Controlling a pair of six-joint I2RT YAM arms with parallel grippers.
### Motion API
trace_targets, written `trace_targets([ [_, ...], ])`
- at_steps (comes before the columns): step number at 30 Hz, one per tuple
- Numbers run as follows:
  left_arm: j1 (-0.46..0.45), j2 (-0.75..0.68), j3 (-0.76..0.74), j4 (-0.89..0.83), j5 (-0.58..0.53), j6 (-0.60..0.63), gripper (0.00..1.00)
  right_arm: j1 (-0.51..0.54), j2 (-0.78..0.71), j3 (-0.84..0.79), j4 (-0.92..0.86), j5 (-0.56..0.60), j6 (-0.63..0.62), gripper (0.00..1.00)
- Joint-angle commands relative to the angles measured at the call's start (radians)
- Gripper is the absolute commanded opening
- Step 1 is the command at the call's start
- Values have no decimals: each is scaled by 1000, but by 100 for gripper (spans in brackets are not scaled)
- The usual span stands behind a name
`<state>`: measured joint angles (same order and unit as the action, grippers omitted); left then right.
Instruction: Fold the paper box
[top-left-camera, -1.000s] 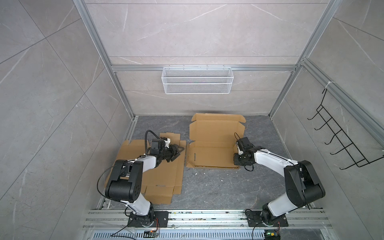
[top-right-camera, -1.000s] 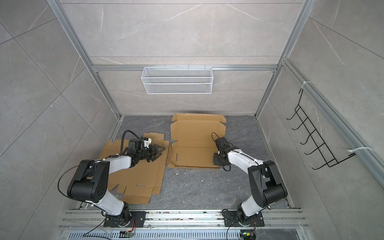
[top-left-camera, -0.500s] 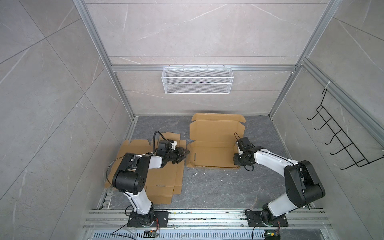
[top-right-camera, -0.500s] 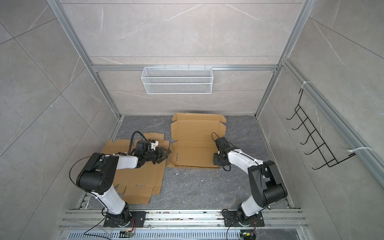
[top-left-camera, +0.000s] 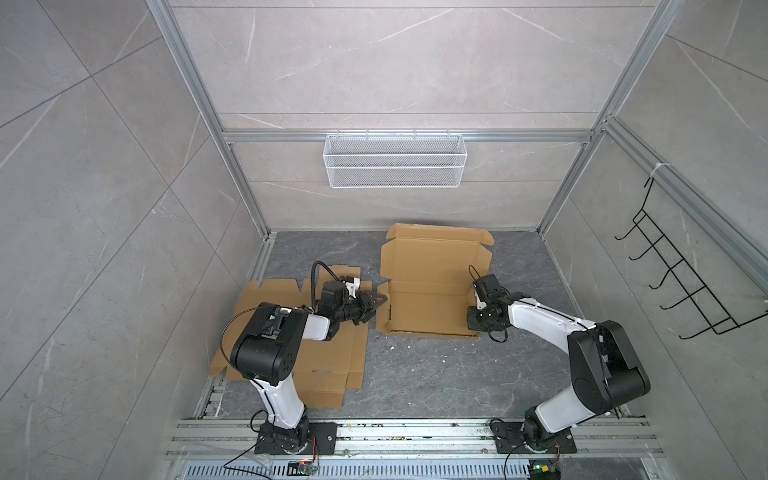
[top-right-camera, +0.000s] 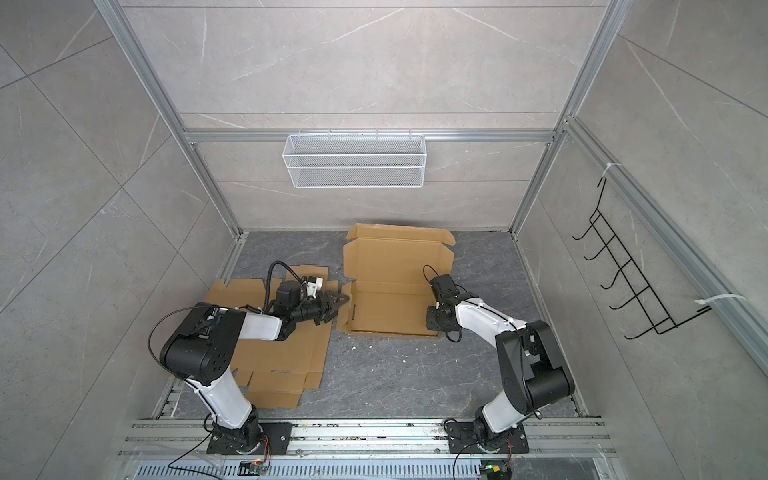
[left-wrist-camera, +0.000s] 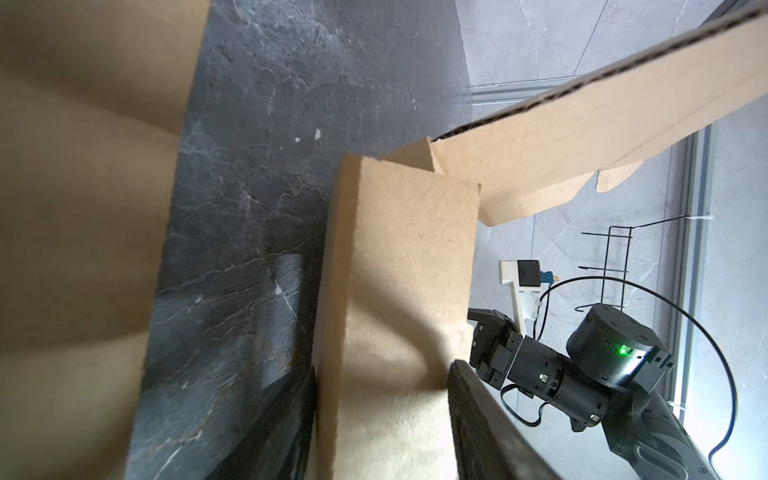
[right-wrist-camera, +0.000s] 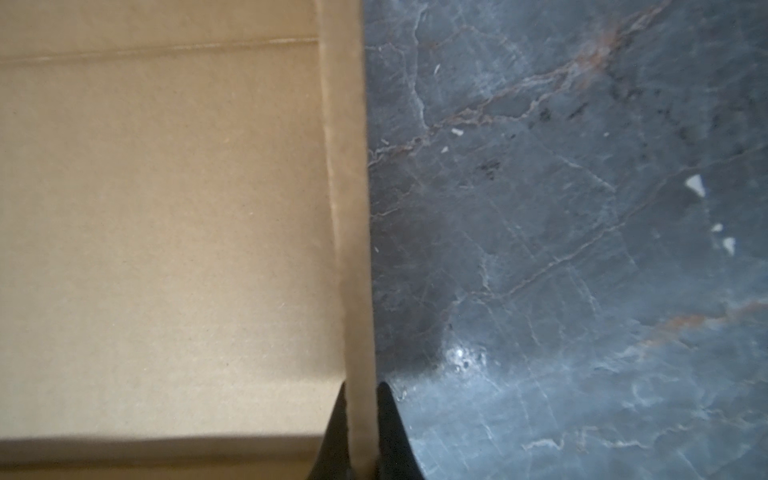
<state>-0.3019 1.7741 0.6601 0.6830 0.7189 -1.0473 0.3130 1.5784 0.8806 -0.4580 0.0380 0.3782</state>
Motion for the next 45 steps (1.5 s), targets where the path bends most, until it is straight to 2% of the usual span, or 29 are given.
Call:
trace_targets([
  [1,-21,-6,35,20,32,3,52,6,25,-5,26,-28,19,0],
  [7,-31,-8,68,-92,15,68,55,6,23,-9,33,-38,25,0],
  [12,-36,1,95,-170,-4,118,49,6,22,-10,32,-37,25,0],
  [18,-102,-26,186,-462,-97,280,50,8,10,-9,33,-41,36,0],
  [21,-120,-20,218,-567,-159,327,46,11,9,-14,39,-45,48,0],
  [28,-220,3,359,-865,-403,407,32,38,-6,-22,33,-14,78,0],
  [34,-299,61,488,-1089,-617,450,38,55,-21,-32,27,15,93,0],
  [40,-356,93,540,-1171,-800,462,34,57,-21,-41,33,19,95,0],
  [45,-397,125,580,-1226,-916,467,22,57,-20,-43,33,24,95,0],
])
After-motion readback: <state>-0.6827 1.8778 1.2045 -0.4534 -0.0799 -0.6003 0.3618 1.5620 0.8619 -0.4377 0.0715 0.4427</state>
